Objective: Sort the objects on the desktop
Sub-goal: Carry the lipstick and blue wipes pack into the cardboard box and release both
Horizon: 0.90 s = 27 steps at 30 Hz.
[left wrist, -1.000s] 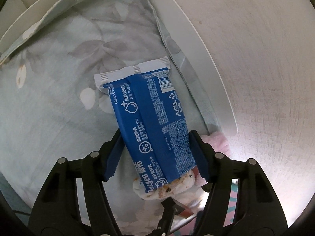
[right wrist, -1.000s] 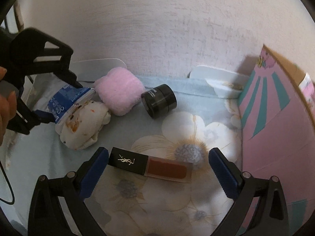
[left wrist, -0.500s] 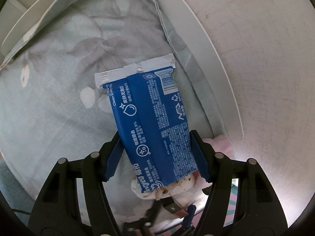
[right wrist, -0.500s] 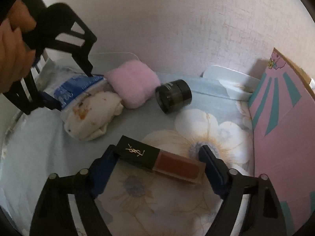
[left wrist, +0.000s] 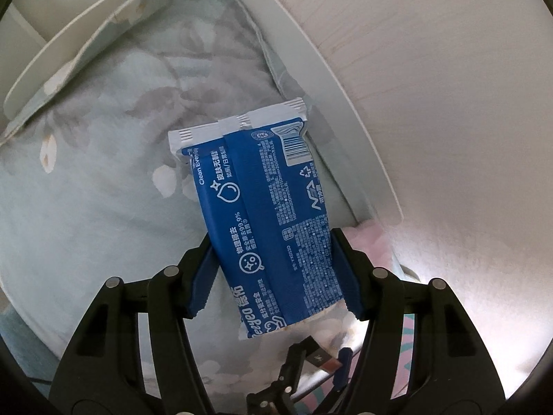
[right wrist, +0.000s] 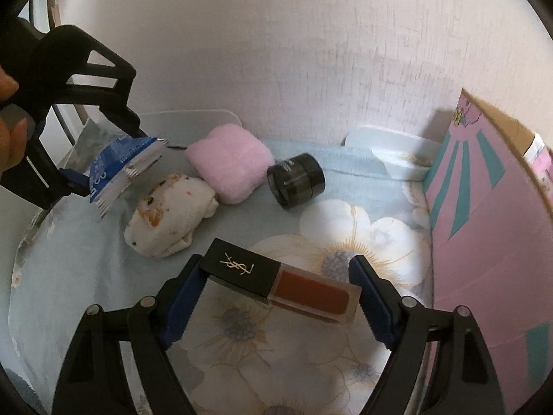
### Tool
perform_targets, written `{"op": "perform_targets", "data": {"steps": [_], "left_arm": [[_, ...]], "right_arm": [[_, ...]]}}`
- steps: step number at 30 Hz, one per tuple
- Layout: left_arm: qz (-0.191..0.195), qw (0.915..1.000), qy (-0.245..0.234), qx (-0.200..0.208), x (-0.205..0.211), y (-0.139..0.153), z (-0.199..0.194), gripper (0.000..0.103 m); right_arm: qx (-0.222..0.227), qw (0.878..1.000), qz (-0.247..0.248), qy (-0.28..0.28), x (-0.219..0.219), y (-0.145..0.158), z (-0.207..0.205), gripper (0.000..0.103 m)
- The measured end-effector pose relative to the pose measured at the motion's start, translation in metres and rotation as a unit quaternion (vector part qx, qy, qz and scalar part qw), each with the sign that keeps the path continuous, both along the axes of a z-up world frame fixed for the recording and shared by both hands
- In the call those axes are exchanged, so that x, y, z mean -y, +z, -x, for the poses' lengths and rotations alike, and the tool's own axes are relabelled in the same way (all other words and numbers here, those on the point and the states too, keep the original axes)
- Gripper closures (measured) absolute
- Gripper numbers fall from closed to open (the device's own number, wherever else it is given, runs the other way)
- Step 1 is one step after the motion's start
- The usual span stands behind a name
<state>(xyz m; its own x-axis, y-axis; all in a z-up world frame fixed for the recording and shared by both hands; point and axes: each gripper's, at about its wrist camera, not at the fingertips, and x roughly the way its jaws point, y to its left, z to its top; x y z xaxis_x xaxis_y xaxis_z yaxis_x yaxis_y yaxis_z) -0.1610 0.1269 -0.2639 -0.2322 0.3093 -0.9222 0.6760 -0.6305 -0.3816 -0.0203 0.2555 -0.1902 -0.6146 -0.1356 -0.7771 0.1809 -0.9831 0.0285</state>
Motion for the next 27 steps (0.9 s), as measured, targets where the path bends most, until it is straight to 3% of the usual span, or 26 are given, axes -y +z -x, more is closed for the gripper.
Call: {"op": "perform_targets", "data": {"steps": [6, 10, 17, 18, 20, 27], "left_arm": [[0.001, 0.9993, -0.026, -0.027, -0.008, 0.025, -0.001, 0.045], [0.002, 0.9963, -0.071, -0.049, -0.02, 0.046, 0.001, 0.045], [0.014, 0.9846, -0.14, -0.104, -0.051, 0.091, 0.007, 0.045], [0.012, 0.9829, -0.146, -0.111, -0.056, 0.098, 0.008, 0.045], [0.015, 0.9784, -0.163, -0.126, -0.066, 0.113, 0.011, 0.045], [0.01, 0.9573, -0.236, -0.167, -0.113, 0.16, 0.023, 0.045]], "right_arm": [[-0.008, 1.0, -0.006, 0.004, 0.004, 0.021, -0.005, 0.022], [-0.01, 1.0, -0.007, 0.013, 0.009, 0.038, -0.009, 0.022], [-0.018, 1.0, 0.005, 0.018, -0.006, 0.076, -0.001, 0.022], [-0.021, 1.0, 0.005, 0.017, 0.002, 0.062, 0.001, 0.022], [-0.026, 1.0, 0.009, 0.012, 0.001, 0.083, -0.017, 0.022], [-0.043, 0.999, 0.016, -0.019, -0.023, 0.123, -0.022, 0.022]]}}
